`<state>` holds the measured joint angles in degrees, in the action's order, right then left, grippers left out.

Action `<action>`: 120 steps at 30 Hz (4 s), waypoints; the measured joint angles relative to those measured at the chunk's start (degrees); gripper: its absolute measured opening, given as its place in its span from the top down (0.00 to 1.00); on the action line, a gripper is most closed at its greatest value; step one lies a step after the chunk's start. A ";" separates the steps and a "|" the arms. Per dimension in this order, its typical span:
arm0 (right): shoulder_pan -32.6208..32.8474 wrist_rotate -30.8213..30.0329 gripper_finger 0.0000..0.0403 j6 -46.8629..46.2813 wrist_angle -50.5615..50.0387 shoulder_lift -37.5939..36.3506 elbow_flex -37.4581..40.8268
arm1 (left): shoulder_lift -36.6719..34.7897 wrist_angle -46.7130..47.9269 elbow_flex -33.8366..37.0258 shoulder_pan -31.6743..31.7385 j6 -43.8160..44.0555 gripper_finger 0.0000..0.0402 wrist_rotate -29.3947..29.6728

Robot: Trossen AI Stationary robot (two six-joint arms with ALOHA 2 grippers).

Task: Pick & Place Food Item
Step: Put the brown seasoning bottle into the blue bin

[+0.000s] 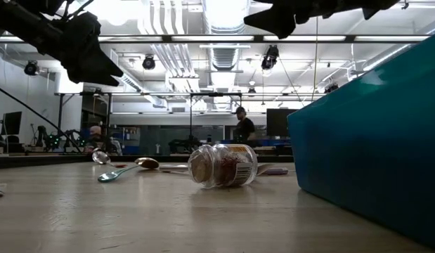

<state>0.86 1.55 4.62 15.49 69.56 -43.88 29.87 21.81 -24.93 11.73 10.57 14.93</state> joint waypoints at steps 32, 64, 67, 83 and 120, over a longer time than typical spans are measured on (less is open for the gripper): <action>7.47 4.71 0.05 -2.23 -48.23 31.47 -35.85 | 0.00 1.03 0.00 0.00 0.00 0.26 -0.01; 18.38 -3.50 0.05 -6.13 -52.54 50.53 -46.18 | -0.02 1.86 0.00 0.02 0.01 0.26 -0.01; 18.36 -3.59 0.05 -6.27 -52.45 52.10 -46.30 | -0.02 2.09 0.00 0.01 0.00 0.26 -0.01; 18.23 -3.52 0.05 -5.89 -53.77 54.16 -47.76 | 0.00 2.30 0.00 0.02 0.02 0.26 -0.01; 17.88 -6.58 0.57 -4.66 -53.88 54.07 -47.60 | -0.02 2.33 0.00 0.00 0.00 0.26 -0.01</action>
<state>18.74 -5.03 -0.04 -38.39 123.63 -91.48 29.85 24.14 -24.93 11.73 10.57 14.92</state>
